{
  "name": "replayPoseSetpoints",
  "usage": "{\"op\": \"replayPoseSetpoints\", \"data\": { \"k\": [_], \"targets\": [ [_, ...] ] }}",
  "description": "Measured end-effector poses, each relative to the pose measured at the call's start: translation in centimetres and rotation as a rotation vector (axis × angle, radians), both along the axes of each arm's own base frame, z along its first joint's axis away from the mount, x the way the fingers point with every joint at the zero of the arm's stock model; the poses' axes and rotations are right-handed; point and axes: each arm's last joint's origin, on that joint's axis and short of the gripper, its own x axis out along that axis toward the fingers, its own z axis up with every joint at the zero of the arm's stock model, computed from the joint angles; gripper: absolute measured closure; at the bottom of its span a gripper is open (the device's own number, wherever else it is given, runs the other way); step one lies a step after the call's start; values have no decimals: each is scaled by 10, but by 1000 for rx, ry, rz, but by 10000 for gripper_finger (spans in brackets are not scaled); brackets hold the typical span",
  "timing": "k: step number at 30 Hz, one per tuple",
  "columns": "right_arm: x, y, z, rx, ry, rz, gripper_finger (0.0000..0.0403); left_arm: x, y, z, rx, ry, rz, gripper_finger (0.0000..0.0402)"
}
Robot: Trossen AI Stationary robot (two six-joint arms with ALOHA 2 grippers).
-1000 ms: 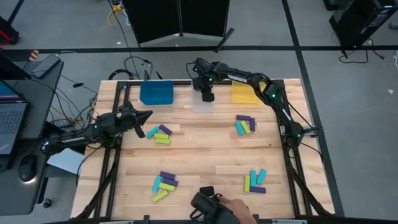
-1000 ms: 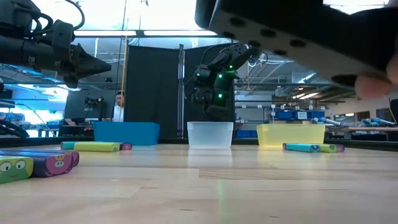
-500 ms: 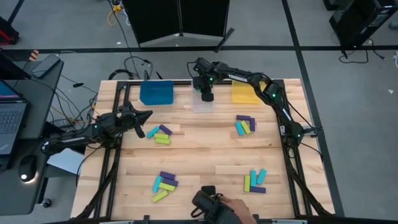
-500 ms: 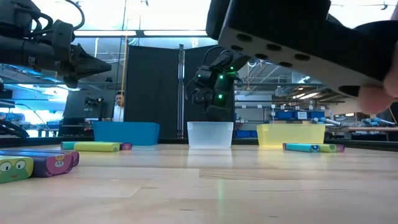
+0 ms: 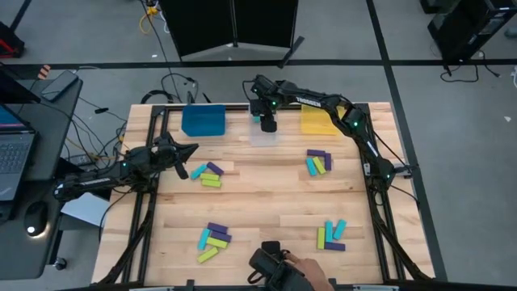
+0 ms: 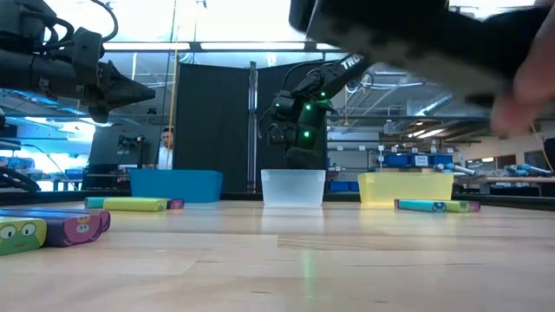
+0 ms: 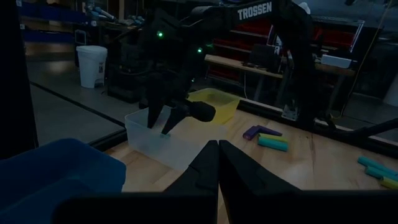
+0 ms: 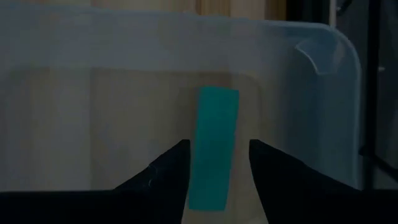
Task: Sort blocks
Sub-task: Put the green block into the blue bin
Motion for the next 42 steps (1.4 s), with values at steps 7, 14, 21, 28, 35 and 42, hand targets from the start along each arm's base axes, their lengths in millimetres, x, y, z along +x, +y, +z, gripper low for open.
{"op": "replayPoseSetpoints", "data": {
  "k": [7,14,21,28,35,42],
  "targets": [
    [-13,29,54,-16,53,-22,286,0,0,0,-7,-4,0,385],
    [-23,77,117,41,-41,-50,390,1,-2,0,-4,-1,-62,385],
    [-35,121,108,144,-129,-16,387,5,-2,-4,3,51,-116,385],
    [-66,166,87,169,-340,-51,392,12,-2,0,18,129,-151,385],
    [-109,211,70,187,-494,-165,392,26,0,20,54,225,-190,385],
    [-141,246,59,210,-524,-289,387,49,1,33,24,326,-326,385]
  ]
}}
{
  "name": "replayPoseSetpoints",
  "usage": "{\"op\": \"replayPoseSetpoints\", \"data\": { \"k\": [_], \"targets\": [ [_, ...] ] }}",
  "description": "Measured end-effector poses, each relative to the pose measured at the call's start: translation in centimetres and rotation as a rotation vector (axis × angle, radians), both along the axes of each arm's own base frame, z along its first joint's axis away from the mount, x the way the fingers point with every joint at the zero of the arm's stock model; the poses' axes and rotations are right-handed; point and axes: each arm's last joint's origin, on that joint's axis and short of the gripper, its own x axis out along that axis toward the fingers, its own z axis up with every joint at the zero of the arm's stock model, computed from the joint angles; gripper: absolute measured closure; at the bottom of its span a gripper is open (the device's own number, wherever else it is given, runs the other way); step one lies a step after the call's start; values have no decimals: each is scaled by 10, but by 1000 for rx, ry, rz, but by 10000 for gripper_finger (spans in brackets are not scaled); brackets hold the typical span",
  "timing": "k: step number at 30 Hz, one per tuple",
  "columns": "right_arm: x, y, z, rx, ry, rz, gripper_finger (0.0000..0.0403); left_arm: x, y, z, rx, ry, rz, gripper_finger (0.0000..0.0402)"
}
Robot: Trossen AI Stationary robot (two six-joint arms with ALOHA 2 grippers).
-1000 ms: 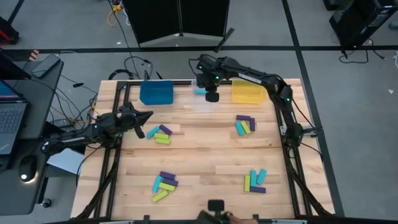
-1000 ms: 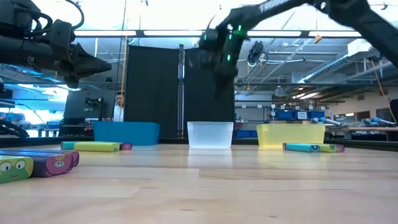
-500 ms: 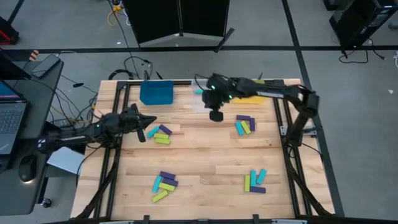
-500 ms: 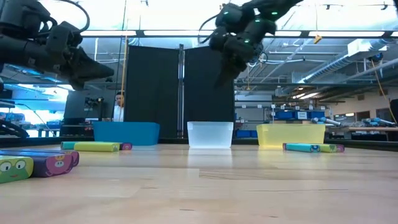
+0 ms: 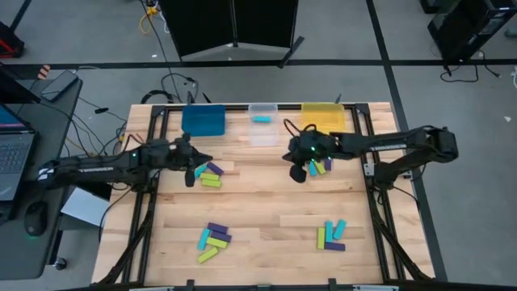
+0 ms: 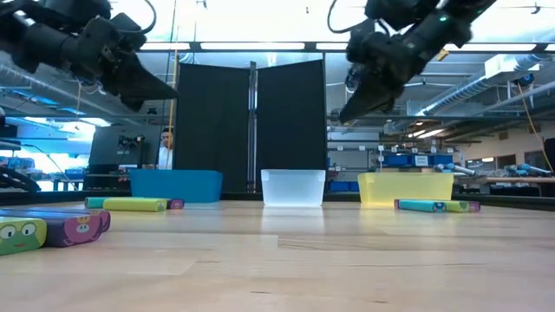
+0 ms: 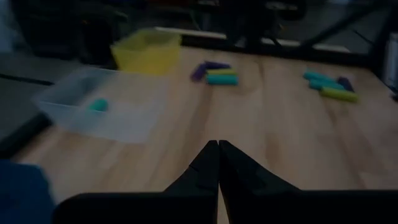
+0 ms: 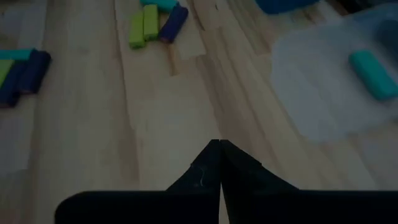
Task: Sort blocks
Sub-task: Put the green block into the blue bin
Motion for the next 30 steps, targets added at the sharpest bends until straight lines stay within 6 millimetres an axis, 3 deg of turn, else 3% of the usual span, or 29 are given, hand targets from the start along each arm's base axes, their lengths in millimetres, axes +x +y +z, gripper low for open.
{"op": "replayPoseSetpoints", "data": {
  "k": [7,13,22,30],
  "targets": [
    [-10,25,2,0,-18,-7,384,21,2,12,-72,210,-82,385],
    [-8,34,-1,-22,-14,2,385,36,3,19,-99,439,-136,385],
    [-7,38,-6,-13,10,7,376,61,8,7,-93,795,-224,382],
    [-3,40,-8,14,0,-7,378,76,3,-6,-120,930,-264,319]
  ]
}}
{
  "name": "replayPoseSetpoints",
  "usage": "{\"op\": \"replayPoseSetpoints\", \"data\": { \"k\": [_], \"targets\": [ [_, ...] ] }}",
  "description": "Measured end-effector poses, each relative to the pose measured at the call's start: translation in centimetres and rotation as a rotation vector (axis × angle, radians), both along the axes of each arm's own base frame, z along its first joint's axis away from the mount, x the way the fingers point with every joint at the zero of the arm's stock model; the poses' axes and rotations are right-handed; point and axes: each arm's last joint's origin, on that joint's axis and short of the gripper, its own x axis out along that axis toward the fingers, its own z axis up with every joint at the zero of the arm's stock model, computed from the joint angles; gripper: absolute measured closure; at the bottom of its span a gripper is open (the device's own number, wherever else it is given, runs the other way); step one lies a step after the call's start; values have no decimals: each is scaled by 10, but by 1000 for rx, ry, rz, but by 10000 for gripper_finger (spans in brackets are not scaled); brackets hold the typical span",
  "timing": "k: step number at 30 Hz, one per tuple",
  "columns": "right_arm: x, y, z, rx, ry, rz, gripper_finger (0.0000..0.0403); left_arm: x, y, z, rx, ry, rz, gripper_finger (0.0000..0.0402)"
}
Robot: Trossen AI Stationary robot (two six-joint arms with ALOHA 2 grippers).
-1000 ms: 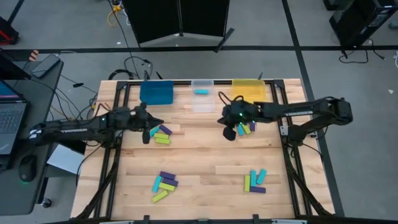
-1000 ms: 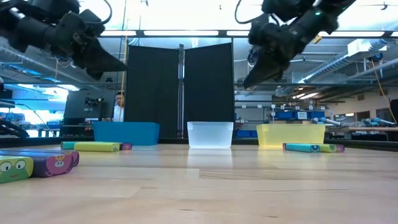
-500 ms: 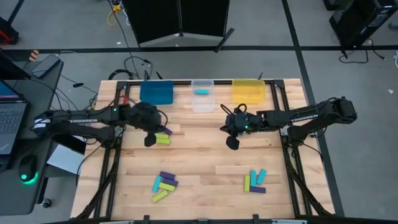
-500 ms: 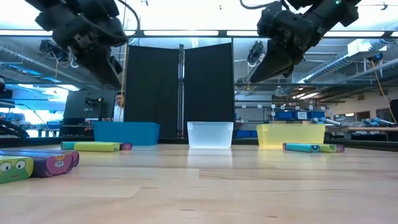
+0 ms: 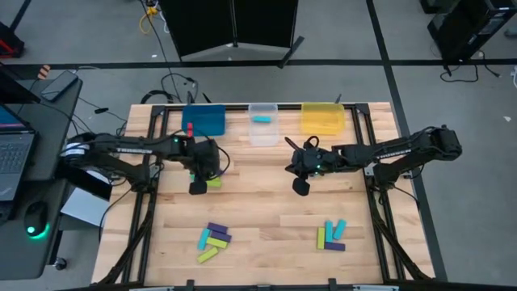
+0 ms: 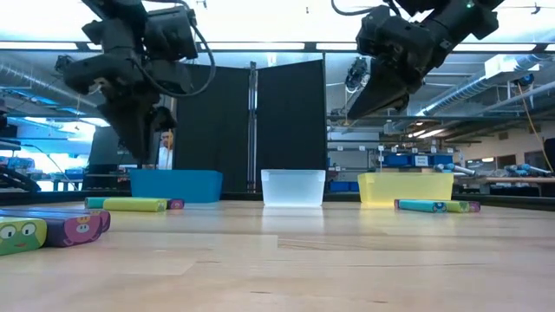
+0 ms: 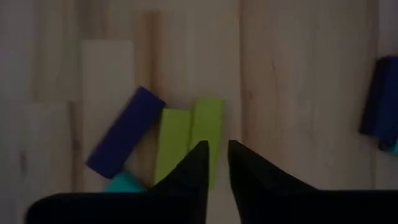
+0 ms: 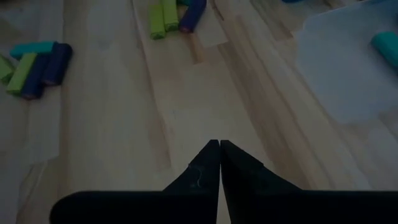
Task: Sort blocks
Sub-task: Put the green block into the blue bin
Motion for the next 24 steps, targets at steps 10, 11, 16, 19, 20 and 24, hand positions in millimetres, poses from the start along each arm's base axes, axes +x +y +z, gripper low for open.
{"op": "replayPoseSetpoints", "data": {
  "k": [10,11,16,19,20,24],
  "targets": [
    [41,18,-28,23,-139,68,378,6,-13,-3,4,-7,43,221],
    [45,19,-31,24,-153,73,379,6,-15,-4,3,-5,40,220],
    [56,20,-46,31,-176,85,380,1,-23,-23,-16,1,61,218],
    [59,21,-52,31,-174,86,379,-2,-25,-32,-4,-11,73,218],
    [60,21,-52,31,-176,86,378,-2,-25,-34,3,-19,73,218],
    [61,21,-53,30,-188,87,379,-4,-24,-38,63,-18,93,218]
  ]
}}
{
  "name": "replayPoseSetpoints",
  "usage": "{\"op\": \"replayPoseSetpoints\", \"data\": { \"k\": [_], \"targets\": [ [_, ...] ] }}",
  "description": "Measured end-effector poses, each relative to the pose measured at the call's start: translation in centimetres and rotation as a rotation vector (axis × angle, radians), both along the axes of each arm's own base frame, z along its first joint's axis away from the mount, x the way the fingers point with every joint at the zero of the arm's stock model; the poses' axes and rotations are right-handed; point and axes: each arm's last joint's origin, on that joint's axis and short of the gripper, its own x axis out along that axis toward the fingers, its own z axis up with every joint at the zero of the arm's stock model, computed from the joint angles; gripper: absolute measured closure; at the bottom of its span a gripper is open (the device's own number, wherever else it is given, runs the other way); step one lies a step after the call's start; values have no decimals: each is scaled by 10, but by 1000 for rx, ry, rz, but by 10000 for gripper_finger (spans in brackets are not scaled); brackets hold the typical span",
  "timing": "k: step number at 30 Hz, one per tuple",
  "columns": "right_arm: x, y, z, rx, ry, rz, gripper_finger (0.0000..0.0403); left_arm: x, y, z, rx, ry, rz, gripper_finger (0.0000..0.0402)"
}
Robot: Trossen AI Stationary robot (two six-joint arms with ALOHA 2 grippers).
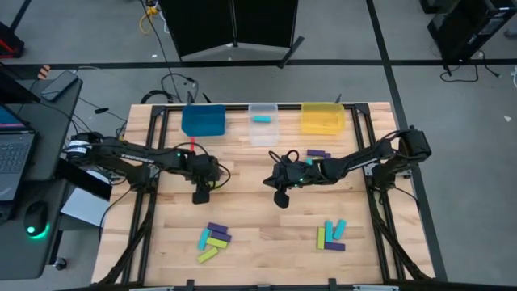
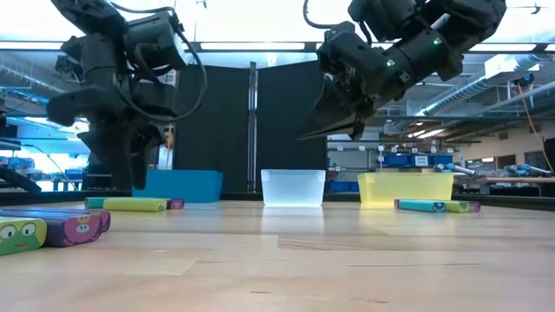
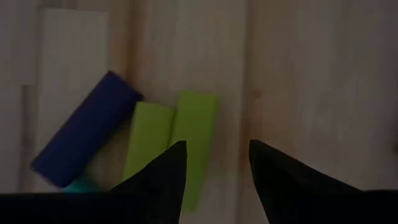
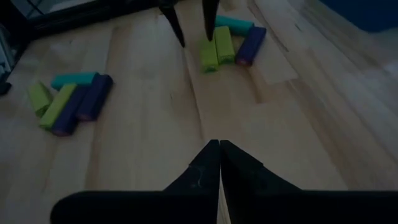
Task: Sort blocks
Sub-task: Put the green block into the blue bin
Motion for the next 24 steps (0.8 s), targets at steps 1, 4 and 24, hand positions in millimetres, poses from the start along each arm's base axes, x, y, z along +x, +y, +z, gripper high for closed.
{"op": "replayPoseSetpoints", "data": {
  "k": [1,4,24],
  "targets": [
    [0,0,0,0,0,0,380,0,0,-1,8,-2,3,218],
    [0,0,0,-4,1,2,381,-2,0,-4,9,11,3,218],
    [0,0,0,-22,2,14,382,-8,-6,-18,-49,22,17,243]
  ]
}}
